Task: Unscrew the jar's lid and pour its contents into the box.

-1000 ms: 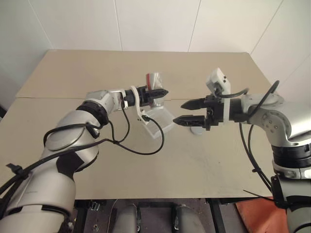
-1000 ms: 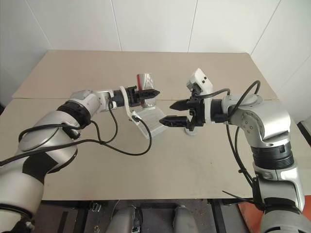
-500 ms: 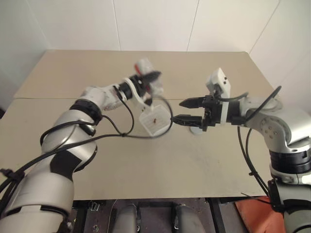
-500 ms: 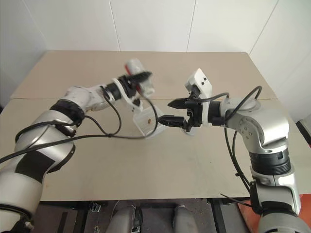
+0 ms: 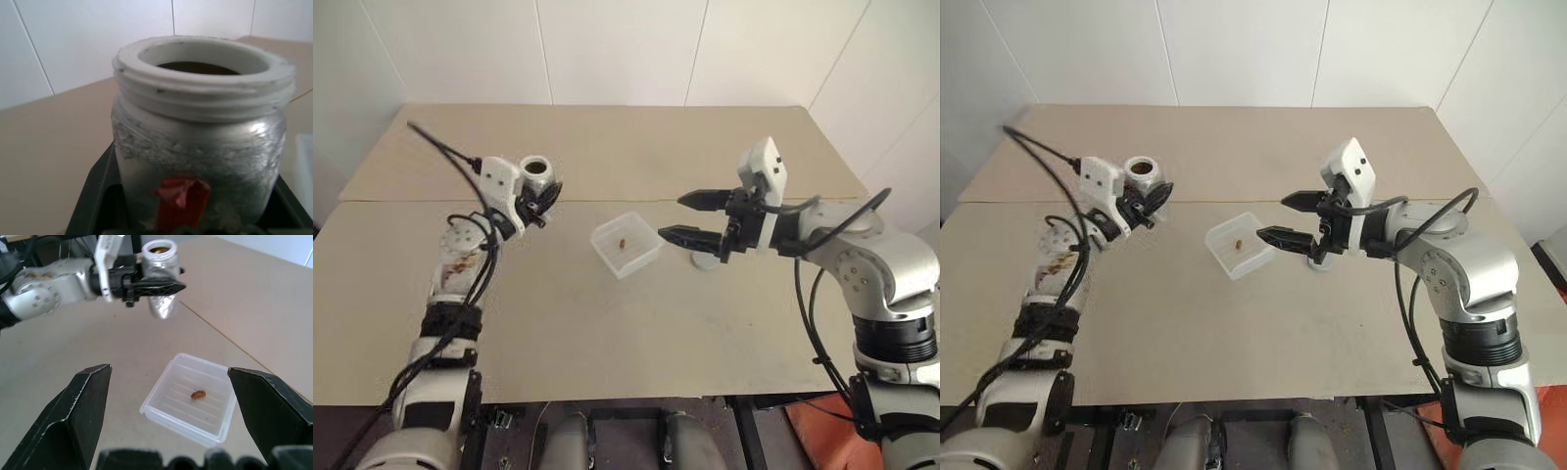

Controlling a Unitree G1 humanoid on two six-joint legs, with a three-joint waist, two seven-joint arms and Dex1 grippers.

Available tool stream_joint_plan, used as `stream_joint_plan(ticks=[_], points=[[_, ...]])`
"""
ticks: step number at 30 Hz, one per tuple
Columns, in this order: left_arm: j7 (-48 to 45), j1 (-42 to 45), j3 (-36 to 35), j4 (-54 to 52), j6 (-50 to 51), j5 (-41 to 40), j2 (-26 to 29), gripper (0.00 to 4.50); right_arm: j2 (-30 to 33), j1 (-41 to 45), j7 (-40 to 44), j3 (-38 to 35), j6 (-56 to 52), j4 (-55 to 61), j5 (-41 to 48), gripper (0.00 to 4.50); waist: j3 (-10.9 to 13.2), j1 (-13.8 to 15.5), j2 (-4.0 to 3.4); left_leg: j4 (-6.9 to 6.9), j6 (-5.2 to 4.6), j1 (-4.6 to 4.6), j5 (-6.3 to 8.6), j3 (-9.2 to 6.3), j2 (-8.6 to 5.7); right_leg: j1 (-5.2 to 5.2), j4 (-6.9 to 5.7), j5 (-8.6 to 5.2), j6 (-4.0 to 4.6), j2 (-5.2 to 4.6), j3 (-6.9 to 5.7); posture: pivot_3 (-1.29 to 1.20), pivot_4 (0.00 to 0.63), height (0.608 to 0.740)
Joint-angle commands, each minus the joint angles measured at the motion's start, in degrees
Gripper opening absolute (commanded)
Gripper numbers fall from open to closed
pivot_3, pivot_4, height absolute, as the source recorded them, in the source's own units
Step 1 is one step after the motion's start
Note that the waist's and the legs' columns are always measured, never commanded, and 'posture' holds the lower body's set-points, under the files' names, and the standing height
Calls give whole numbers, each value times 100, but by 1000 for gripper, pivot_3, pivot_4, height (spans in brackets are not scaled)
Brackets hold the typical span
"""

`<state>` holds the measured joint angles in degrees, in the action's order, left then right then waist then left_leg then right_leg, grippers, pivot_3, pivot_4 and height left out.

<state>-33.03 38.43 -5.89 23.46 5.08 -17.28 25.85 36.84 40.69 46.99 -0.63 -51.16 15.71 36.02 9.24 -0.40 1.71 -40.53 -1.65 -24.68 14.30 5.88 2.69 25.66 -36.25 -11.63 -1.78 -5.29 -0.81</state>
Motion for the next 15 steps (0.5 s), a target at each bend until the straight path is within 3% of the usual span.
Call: stream_joint_plan(ticks=[1, 9, 15], points=[[6, -317, -80, -232, -75, -70, -218, 1925, -68, 146, -131, -198, 180, 18, 11, 4466, 0, 10, 0, 1, -27, 29, 16, -1, 0, -32, 6, 0, 0, 0, -2, 0, 150, 740], [101, -273, 64, 768, -821, 392, -667, 1925, -116, 222, -185, -165, 201, -2, 25, 4466, 0, 74, 0, -1, -53, 58, 31, 0, -3, -55, 19, 6, 5, -2, -3, 0, 150, 740], [29, -433, 129, 697, -730, 595, -538, 3920, -100, 216, -199, -153, 184, 8, 28, 4500, 0, 93, 0, -1, -51, 65, 30, -1, -2, -60, 18, 9, 9, -1, -2, 0, 150, 740]])
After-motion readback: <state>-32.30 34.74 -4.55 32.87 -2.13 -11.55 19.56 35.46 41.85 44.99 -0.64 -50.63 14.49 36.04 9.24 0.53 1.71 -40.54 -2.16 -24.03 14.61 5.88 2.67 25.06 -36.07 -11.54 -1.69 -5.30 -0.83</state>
